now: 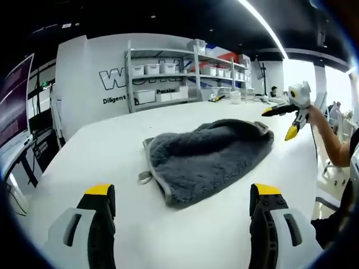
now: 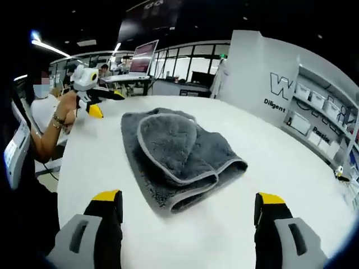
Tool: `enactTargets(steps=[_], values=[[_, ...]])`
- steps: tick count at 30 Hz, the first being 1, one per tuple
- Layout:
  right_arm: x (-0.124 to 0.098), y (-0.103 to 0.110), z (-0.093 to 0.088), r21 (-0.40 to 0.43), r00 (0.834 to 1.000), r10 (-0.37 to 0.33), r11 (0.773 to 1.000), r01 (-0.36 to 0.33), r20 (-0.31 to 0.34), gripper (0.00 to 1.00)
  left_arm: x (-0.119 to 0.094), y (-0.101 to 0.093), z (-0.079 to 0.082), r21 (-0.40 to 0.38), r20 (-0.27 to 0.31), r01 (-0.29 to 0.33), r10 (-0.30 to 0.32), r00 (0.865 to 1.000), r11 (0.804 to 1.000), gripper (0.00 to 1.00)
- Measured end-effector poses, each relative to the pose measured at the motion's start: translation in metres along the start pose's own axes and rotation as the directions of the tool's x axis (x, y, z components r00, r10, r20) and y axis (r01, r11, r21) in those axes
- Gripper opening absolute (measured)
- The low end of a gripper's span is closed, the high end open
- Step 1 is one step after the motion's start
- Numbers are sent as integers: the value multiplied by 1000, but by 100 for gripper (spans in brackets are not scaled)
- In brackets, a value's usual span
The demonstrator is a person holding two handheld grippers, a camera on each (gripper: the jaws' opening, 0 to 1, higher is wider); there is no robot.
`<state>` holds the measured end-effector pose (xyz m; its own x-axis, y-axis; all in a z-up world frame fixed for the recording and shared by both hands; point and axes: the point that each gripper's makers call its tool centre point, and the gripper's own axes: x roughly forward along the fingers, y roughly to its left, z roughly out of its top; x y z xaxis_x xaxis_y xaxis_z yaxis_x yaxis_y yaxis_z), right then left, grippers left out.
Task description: Open the folded towel by lifting each exposed corner and separating the folded layers until the towel lies flat within the target outline without major curled edges
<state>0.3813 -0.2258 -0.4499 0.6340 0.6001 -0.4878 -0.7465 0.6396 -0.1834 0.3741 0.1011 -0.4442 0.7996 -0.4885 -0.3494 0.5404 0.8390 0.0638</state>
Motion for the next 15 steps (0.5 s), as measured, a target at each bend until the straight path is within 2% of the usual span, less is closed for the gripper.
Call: enactTargets(steps=[7, 10, 15], values=[[-5, -13, 4, 12, 1000, -18, 1000, 18, 2, 99, 0, 1, 0, 0, -2, -3, 3, 1000, 1000, 99], [-7, -20, 17, 21, 999, -16, 1000, 15, 35, 99, -1, 1, -1, -1, -2, -3, 3, 1000, 1000, 99], [-4, -33, 38, 15, 998, -30, 999, 30, 47, 99, -2, 0, -1, 4, -5, -4, 4, 1000, 1000, 99]])
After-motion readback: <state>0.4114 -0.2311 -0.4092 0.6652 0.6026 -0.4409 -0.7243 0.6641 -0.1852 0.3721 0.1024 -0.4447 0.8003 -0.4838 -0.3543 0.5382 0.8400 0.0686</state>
